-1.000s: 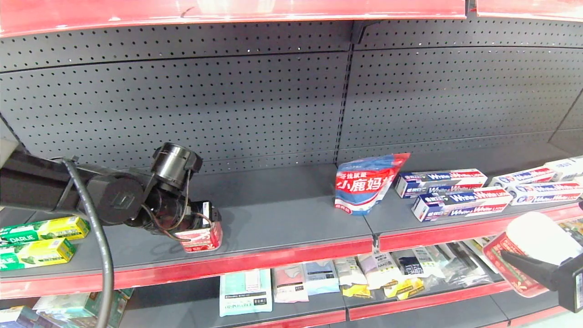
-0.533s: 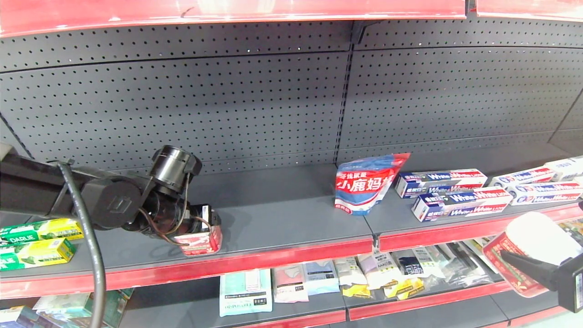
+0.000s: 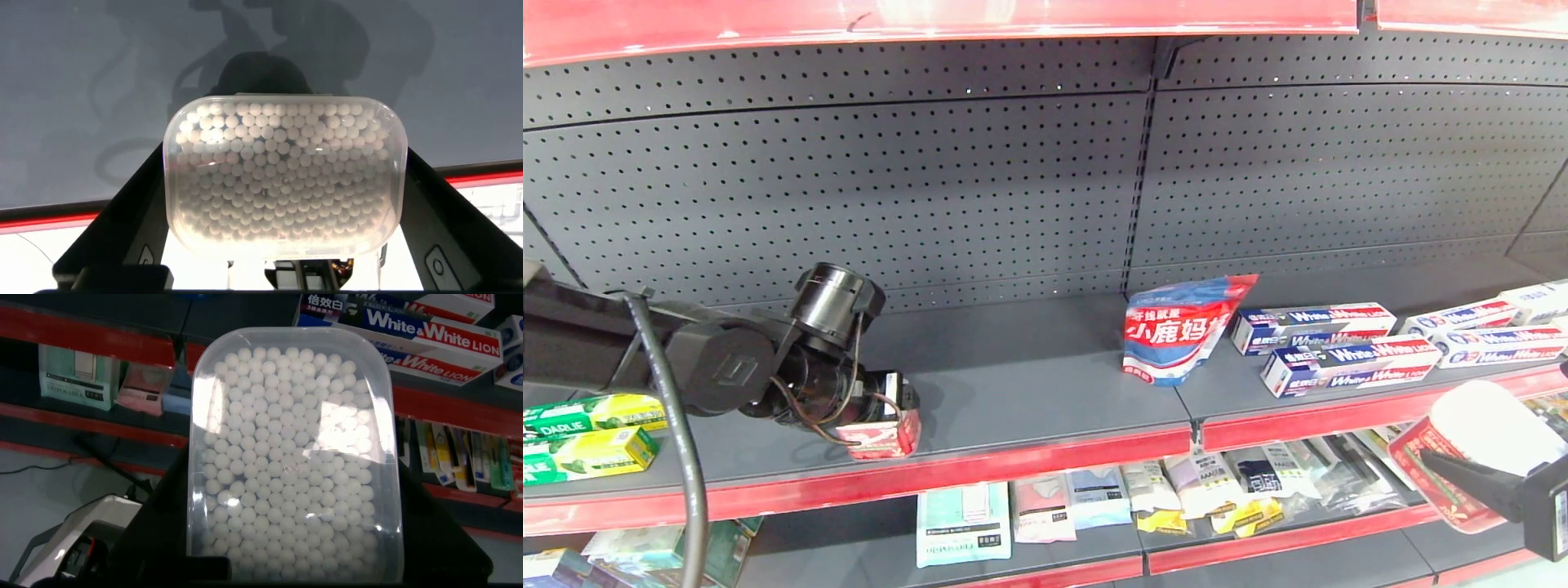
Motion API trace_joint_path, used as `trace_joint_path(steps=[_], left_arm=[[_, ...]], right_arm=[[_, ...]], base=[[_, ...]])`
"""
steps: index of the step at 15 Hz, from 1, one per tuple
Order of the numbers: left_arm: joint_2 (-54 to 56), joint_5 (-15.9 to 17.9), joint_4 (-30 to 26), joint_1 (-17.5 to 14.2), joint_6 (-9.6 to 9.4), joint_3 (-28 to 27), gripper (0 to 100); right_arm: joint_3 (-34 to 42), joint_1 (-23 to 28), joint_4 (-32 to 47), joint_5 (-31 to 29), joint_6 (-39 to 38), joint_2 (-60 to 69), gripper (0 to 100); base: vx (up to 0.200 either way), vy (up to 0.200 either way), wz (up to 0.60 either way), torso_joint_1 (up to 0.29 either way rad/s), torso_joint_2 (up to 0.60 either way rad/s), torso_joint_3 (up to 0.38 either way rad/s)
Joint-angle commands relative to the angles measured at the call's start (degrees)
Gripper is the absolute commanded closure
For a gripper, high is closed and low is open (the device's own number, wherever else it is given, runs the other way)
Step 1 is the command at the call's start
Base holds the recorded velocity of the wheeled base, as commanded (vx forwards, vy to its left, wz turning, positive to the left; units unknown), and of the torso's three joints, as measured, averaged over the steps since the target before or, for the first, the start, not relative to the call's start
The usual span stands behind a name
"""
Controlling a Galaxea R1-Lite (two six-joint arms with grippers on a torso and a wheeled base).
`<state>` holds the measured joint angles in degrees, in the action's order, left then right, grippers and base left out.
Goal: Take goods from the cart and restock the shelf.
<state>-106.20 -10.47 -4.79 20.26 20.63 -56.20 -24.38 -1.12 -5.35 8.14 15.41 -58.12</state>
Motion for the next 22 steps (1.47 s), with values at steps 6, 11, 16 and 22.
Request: trace_joint_path(steps=[6,11,16,22], left_arm=[[0.03,0.01,0.04,-0.05,-0.24,0.04,100],[0.03,-0.16,-0.13,0.04,-0.15,0.21,100],[0.21,-0.60,0.04,-0.05,-0.06,0.04,0],[5.13,-1.04,-0.04,0.04,-0.06,1.88,0]], right_arm=[[0.04,-0.02,-0.01,0.03,0.06,0.20,100],[0.12,-0.02,-0.01,0.03,0.06,0.38,100],[0.65,-0.02,-0.01,0.03,0.06,0.73,100],[1.27,-0.02,-0.01,0.03,0.06,1.70,100]], base=[[0.000,0.000,0.00,0.000,0.00,0.000],[0.000,0.000,0.00,0.000,0.00,0.000],[0.000,0.000,0.00,0.000,0.00,0.000],[0.000,0.000,0.00,0.000,0.00,0.000]])
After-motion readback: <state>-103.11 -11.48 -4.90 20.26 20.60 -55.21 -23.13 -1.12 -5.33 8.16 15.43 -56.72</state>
